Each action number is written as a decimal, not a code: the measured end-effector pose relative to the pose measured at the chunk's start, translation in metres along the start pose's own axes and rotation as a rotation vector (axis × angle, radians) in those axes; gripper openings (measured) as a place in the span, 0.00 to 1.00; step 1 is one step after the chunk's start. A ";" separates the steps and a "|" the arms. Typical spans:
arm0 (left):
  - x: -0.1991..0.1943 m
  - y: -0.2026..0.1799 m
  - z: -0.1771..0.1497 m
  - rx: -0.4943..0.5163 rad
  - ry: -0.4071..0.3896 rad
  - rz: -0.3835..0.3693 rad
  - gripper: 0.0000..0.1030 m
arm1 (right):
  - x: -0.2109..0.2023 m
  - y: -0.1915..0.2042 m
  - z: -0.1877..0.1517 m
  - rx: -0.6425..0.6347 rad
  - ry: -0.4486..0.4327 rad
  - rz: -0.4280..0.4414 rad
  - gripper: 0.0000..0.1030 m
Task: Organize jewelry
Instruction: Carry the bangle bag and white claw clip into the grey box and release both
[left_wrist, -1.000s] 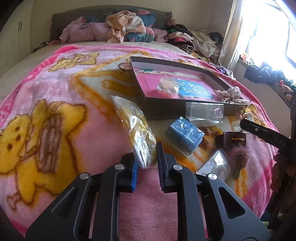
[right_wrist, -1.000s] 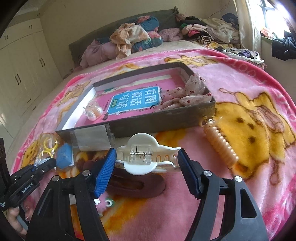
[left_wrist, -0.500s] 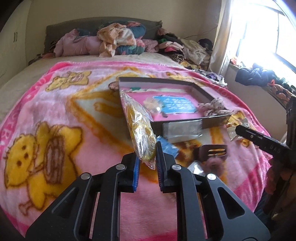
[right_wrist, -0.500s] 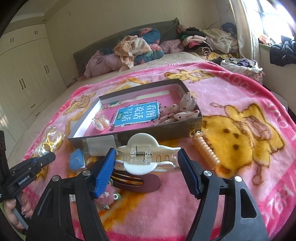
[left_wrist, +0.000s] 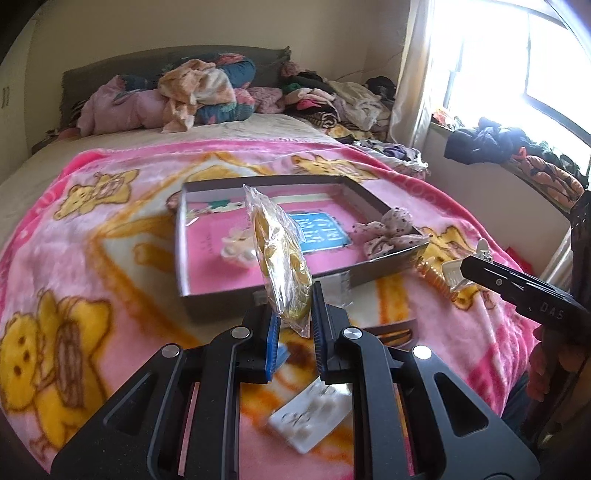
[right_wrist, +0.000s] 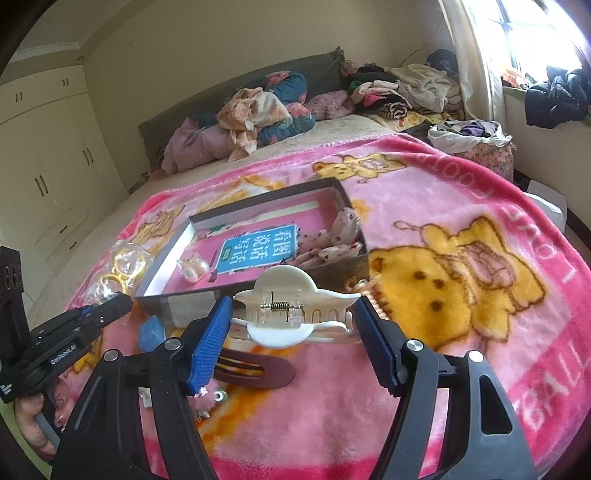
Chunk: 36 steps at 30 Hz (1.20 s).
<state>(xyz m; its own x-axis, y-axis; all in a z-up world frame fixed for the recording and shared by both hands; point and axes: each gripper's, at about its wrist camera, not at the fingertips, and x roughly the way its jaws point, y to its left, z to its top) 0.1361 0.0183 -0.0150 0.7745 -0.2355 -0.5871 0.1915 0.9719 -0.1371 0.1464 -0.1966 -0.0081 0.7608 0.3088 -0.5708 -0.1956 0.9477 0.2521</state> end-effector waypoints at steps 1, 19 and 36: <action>0.002 -0.002 0.001 0.004 0.000 -0.003 0.09 | 0.000 -0.001 0.002 0.003 -0.003 -0.003 0.64; 0.043 -0.010 0.037 0.035 0.000 -0.042 0.09 | 0.014 -0.013 0.034 -0.001 -0.012 -0.035 0.64; 0.082 -0.005 0.063 0.054 0.025 -0.070 0.09 | 0.054 -0.007 0.065 -0.038 -0.001 -0.043 0.64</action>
<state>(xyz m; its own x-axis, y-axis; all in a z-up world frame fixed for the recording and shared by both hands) 0.2370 -0.0058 -0.0120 0.7429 -0.3024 -0.5972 0.2779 0.9510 -0.1358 0.2289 -0.1920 0.0100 0.7694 0.2674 -0.5801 -0.1859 0.9626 0.1971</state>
